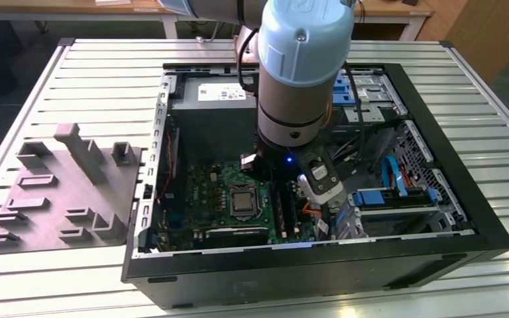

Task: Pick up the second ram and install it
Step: 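Insert the second ram into the second slot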

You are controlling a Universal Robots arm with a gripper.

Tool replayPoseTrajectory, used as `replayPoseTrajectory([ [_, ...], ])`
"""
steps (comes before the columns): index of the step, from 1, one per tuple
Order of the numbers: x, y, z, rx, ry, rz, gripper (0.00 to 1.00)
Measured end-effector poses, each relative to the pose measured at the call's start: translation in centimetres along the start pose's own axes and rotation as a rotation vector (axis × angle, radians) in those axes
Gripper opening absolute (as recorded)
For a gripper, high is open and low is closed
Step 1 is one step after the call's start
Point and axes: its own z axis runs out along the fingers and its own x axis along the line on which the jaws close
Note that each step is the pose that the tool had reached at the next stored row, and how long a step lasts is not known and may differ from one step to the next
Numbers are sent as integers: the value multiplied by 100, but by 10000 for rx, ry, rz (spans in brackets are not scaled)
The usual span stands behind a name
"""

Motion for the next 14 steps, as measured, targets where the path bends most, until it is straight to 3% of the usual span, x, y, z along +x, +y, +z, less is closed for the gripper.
replayPoseTrajectory([
  [11,0,1,11,-17,-4,1,13],
  [12,0,1,9,-14,-4,1,19],
  [14,0,0,6,-6,-2,0,19],
])
